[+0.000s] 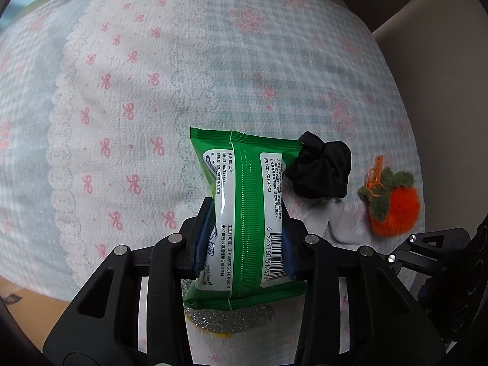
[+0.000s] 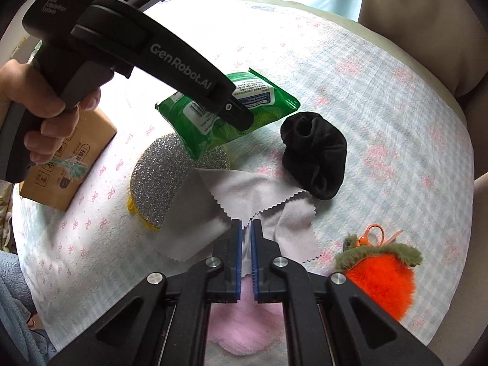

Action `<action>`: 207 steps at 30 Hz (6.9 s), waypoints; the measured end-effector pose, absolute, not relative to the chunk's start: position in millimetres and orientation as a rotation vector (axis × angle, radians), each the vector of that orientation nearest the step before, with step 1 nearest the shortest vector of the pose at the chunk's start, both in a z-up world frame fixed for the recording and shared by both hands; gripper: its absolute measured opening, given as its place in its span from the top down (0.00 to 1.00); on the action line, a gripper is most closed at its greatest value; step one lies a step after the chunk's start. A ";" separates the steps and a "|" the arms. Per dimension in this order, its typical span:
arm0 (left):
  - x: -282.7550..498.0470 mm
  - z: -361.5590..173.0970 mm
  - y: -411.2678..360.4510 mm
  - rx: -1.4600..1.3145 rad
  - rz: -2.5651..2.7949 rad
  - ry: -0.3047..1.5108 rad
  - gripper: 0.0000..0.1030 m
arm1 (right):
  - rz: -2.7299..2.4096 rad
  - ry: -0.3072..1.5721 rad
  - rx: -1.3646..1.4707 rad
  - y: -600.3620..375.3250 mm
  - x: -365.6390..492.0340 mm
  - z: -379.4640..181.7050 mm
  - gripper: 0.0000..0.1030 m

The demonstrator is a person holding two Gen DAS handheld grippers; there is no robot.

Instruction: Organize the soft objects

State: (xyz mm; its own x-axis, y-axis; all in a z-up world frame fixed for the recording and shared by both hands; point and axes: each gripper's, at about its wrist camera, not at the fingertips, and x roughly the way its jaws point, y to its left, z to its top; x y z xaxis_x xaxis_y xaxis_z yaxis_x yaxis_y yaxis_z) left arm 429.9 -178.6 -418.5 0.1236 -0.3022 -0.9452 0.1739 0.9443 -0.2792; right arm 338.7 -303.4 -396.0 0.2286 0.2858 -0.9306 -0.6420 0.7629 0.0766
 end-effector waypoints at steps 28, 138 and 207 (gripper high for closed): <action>431.2 -423.3 -162.2 -0.139 -0.358 1.413 0.67 | 0.513 1.192 -0.172 -283.5 369.8 -431.0 0.35; 197.6 -258.0 212.0 0.126 -0.358 1.295 0.00 | 0.074 1.133 0.287 36.5 192.4 -247.6 0.00; 341.2 -442.2 -206.7 0.142 -0.258 1.394 0.00 | 0.008 1.247 0.104 -337.2 261.4 -409.3 0.00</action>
State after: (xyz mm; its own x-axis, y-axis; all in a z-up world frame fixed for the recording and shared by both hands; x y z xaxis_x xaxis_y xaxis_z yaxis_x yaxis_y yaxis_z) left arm 341.2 -206.7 -442.2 0.1539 -0.0957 -0.9834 0.2620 0.9636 -0.0527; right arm 261.4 -337.2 -409.3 0.3187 0.0632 -0.9458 0.0506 0.9952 0.0836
